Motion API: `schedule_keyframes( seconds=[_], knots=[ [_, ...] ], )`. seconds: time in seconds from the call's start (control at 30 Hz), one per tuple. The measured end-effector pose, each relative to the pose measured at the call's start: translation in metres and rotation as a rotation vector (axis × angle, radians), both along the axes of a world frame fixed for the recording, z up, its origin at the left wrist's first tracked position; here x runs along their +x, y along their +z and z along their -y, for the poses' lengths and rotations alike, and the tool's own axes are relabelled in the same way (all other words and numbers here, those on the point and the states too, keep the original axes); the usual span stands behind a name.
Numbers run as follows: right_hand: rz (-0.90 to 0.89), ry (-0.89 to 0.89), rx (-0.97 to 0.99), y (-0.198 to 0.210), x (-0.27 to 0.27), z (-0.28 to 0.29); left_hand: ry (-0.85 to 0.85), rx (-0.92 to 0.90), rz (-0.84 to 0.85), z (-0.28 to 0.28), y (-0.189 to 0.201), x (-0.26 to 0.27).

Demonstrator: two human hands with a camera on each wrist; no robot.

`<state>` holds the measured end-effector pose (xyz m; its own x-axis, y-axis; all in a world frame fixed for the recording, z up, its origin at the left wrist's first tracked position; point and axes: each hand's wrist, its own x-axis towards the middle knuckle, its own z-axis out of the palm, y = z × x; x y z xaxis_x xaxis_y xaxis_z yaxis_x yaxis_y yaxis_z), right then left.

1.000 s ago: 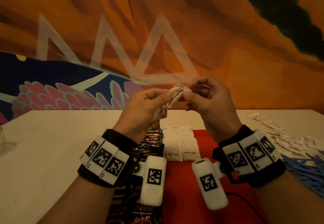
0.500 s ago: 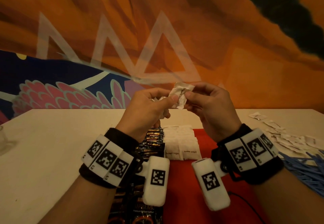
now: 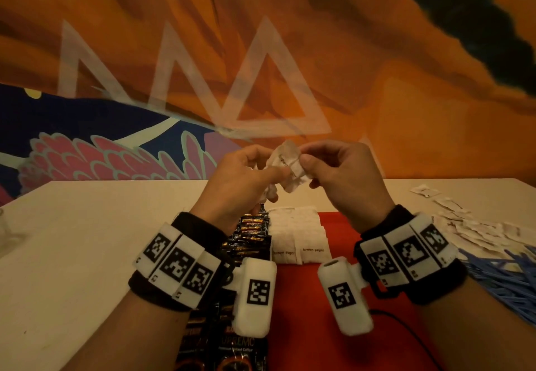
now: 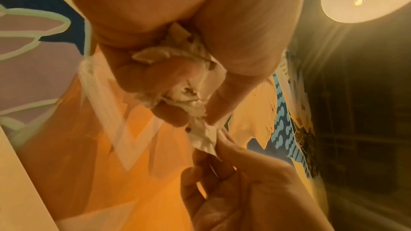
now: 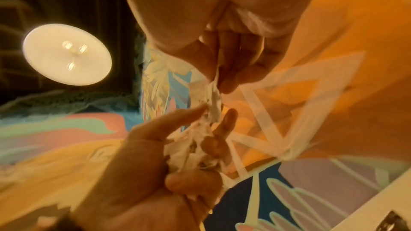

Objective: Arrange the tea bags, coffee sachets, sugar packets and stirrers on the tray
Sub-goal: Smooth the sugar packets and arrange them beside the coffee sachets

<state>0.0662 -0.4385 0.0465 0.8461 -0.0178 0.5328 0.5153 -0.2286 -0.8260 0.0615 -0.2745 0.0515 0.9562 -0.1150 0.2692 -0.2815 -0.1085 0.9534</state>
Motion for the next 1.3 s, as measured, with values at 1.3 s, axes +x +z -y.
schedule_keyframes(
  seconds=[1.3],
  knots=[
    [-0.121,0.291,0.329,0.0017,-0.0013,-0.0014,0.064,-0.158,0.035,0.0043,0.0001,-0.0034]
  ],
)
